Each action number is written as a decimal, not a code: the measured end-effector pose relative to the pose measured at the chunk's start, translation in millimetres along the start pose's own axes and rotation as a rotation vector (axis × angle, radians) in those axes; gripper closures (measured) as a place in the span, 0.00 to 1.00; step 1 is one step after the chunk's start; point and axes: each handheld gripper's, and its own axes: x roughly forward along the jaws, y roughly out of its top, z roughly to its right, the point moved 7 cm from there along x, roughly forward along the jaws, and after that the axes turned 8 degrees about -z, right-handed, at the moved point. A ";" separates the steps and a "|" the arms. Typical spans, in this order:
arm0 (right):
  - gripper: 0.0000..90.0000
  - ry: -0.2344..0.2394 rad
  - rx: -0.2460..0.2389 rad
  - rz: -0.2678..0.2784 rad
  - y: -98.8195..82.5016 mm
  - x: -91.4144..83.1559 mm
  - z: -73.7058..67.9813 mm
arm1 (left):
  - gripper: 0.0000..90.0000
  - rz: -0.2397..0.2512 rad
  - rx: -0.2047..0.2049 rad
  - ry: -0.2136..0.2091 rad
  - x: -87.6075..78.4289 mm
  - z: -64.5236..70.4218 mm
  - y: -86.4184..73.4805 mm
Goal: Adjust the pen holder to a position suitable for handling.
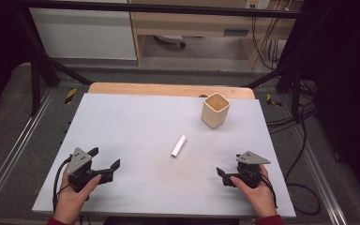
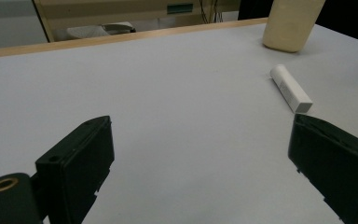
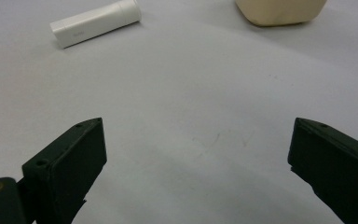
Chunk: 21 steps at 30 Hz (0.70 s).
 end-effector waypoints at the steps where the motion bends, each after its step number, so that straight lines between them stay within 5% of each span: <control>1: 0.05 0.000 -0.004 -0.002 -0.1 0.1 -0.3 | 0.08 0.000 0.000 0.000 0.0 0.0 0.0; 14: 0.04 0.037 -0.012 -0.006 -1.9 -5.0 -12.7 | 0.09 -0.100 0.046 -0.070 28.5 48.9 -1.9; 21: 0.04 0.036 -0.013 0.008 -4.8 -13.2 -13.0 | 0.10 -0.140 0.123 -0.100 64.0 89.8 13.7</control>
